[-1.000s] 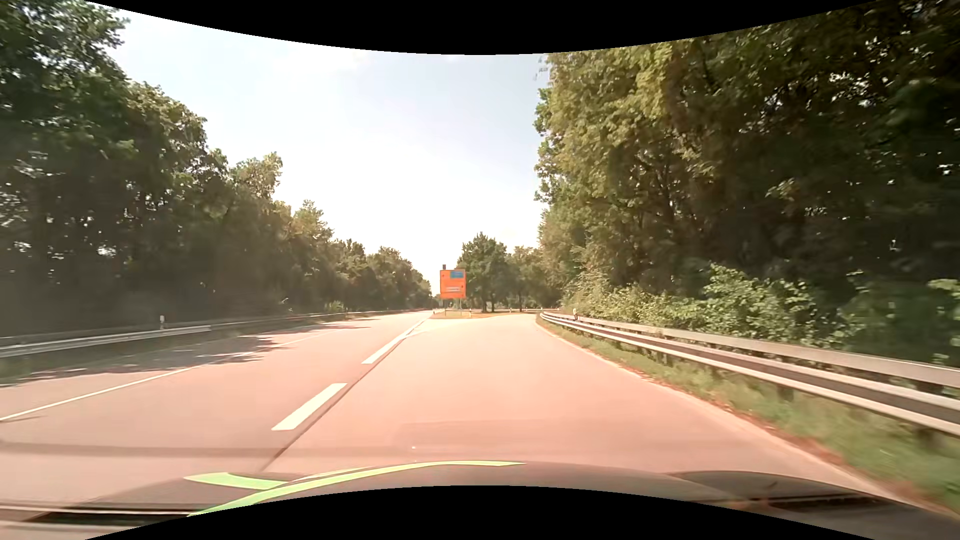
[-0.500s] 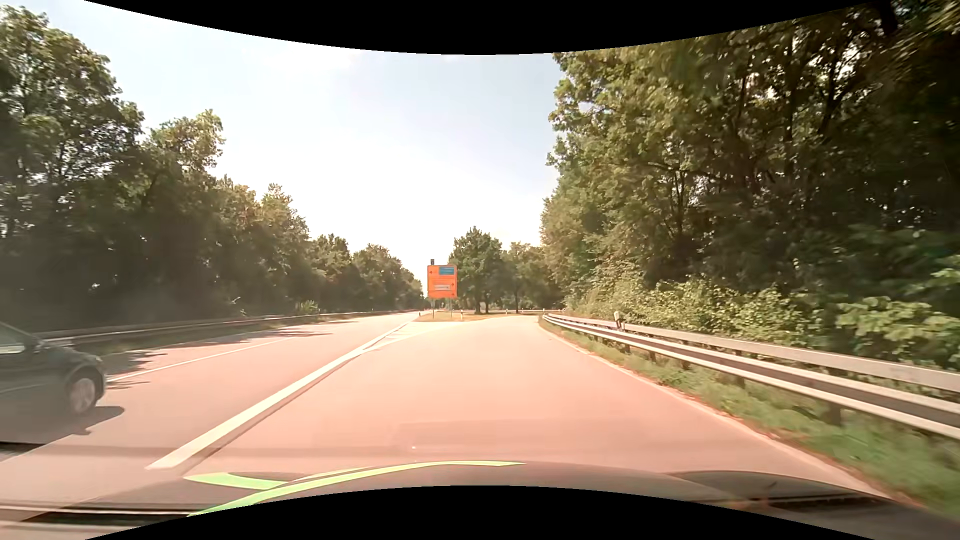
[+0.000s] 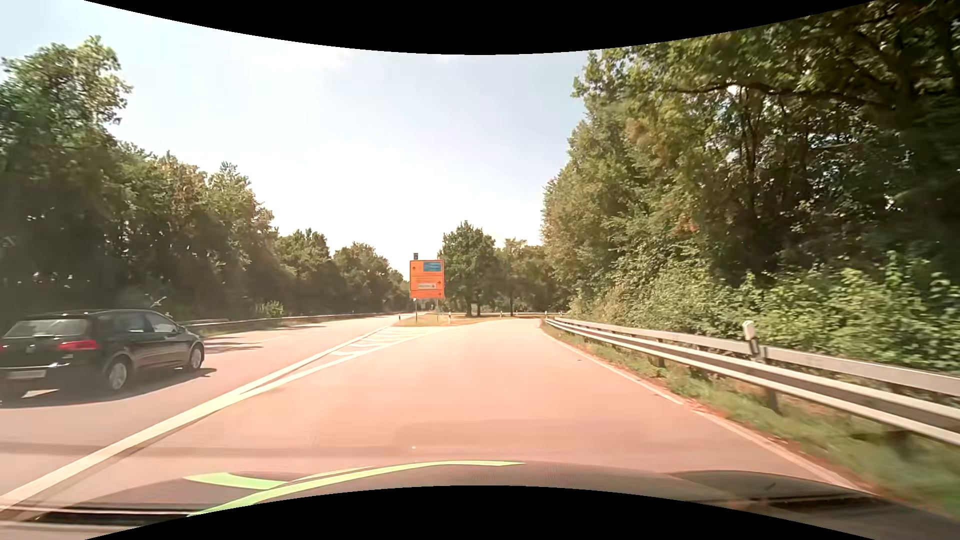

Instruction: Follow the waypoints while adhering to traffic rules and regulations

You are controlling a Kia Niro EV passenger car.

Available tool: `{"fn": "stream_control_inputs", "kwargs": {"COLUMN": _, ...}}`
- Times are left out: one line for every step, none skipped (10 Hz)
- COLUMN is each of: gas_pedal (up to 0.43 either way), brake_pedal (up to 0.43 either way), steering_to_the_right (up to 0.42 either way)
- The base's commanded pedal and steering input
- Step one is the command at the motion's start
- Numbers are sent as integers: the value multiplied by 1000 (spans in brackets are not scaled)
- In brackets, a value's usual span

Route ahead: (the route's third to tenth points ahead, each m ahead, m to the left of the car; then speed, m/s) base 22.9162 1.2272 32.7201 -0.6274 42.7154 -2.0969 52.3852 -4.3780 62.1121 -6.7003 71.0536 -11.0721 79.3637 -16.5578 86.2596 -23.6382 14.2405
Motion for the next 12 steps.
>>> {"fn": "stream_control_inputs", "kwargs": {"gas_pedal": 169, "brake_pedal": 0, "steering_to_the_right": 13}}
{"fn": "stream_control_inputs", "kwargs": {"gas_pedal": 169, "brake_pedal": 0, "steering_to_the_right": 13}}
{"fn": "stream_control_inputs", "kwargs": {"gas_pedal": 157, "brake_pedal": 0, "steering_to_the_right": 13}}
{"fn": "stream_control_inputs", "kwargs": {"gas_pedal": 138, "brake_pedal": 0, "steering_to_the_right": 13}}
{"fn": "stream_control_inputs", "kwargs": {"gas_pedal": 8, "brake_pedal": 0, "steering_to_the_right": 13}}
{"fn": "stream_control_inputs", "kwargs": {"gas_pedal": 0, "brake_pedal": 0, "steering_to_the_right": 13}}
{"fn": "stream_control_inputs", "kwargs": {"gas_pedal": 0, "brake_pedal": 0, "steering_to_the_right": 13}}
{"fn": "stream_control_inputs", "kwargs": {"gas_pedal": 0, "brake_pedal": 0, "steering_to_the_right": 13}}
{"fn": "stream_control_inputs", "kwargs": {"gas_pedal": 0, "brake_pedal": 0, "steering_to_the_right": 13}}
{"fn": "stream_control_inputs", "kwargs": {"gas_pedal": 0, "brake_pedal": 0, "steering_to_the_right": 13}}
{"fn": "stream_control_inputs", "kwargs": {"gas_pedal": 0, "brake_pedal": 0, "steering_to_the_right": 13}}
{"fn": "stream_control_inputs", "kwargs": {"gas_pedal": 0, "brake_pedal": 0, "steering_to_the_right": 13}}
